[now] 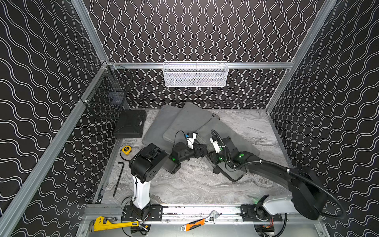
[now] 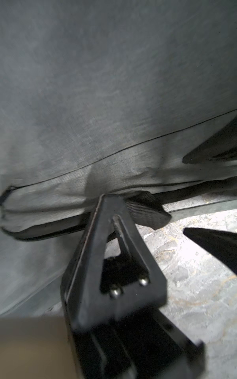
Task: Open the zippered laptop bag and take out the laptop
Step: Unzip the zipper on the zippered laptop bag.
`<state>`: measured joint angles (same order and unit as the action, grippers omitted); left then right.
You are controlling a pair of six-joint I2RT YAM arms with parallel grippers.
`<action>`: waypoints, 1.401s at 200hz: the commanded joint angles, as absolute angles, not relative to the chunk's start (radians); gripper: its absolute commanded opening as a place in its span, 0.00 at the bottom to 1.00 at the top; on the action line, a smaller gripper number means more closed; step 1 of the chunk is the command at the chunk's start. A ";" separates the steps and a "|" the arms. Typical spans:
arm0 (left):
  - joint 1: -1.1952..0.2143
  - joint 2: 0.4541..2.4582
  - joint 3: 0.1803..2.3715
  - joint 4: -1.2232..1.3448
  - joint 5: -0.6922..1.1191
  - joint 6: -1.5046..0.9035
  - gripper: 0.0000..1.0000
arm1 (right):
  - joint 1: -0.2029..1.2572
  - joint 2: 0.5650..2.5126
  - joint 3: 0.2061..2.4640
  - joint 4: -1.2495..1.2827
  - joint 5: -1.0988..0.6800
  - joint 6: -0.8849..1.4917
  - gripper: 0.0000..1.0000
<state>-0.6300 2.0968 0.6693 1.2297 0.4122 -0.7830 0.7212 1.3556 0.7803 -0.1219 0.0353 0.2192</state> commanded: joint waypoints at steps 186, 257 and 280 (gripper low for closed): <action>-0.578 2.042 0.648 1.207 0.436 -0.779 0.00 | 0.789 1.439 0.716 0.102 -0.215 0.293 0.18; -0.564 2.041 0.625 1.192 0.431 -0.752 0.00 | 0.708 1.285 0.698 0.024 -0.153 0.268 0.00; -0.566 2.044 0.613 1.197 0.428 -0.746 0.00 | 0.623 1.261 0.673 0.025 -0.144 0.284 0.00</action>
<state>-0.5674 2.0434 0.6216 1.1656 0.4454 -0.7765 0.6811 1.2781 0.6880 0.0280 -0.1699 0.2764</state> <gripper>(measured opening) 0.054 0.058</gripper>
